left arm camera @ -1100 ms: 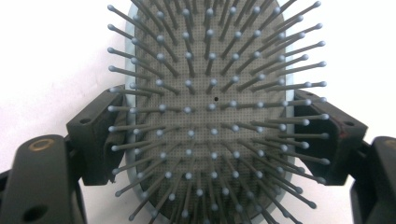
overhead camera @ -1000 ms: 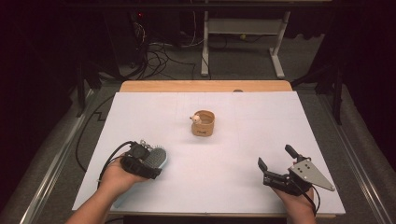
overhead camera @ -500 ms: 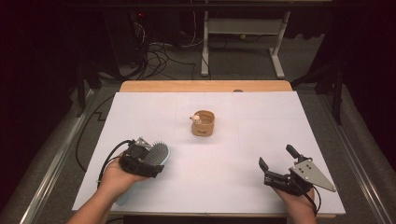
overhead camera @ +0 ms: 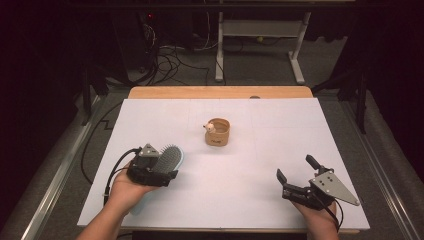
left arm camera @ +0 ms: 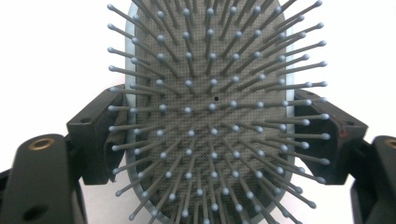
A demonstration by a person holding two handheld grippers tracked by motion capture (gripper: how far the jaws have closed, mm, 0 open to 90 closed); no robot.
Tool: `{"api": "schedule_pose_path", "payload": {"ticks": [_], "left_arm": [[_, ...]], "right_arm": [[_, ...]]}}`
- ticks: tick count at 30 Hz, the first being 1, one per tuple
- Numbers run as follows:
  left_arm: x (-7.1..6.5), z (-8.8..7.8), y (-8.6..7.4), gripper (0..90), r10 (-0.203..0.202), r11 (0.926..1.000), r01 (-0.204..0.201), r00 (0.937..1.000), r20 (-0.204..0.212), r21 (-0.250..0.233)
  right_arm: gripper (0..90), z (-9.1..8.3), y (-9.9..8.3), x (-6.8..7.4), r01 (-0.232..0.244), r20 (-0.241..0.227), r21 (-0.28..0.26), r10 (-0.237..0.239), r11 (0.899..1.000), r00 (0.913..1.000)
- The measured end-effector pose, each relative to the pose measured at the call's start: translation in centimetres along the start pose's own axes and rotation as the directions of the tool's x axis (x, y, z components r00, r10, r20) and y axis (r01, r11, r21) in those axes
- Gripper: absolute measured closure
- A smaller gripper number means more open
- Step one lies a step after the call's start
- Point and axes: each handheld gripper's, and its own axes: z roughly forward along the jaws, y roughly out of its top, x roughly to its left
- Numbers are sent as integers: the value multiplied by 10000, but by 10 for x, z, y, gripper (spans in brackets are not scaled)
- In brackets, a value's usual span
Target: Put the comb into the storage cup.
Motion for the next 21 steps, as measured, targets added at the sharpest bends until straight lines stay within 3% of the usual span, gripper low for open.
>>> {"api": "schedule_pose_path", "payload": {"ticks": [12,21], "left_arm": [[1,-7,7,206,67,9967,-31,9990,443,-813],[-3,-11,12,206,-31,9890,155,9964,843,-1471]], "right_arm": [[24,0,0,0,5,10,-34,-5,10000,10000],[24,-1,1,-1,-21,52,-76,21,10000,10000]]}}
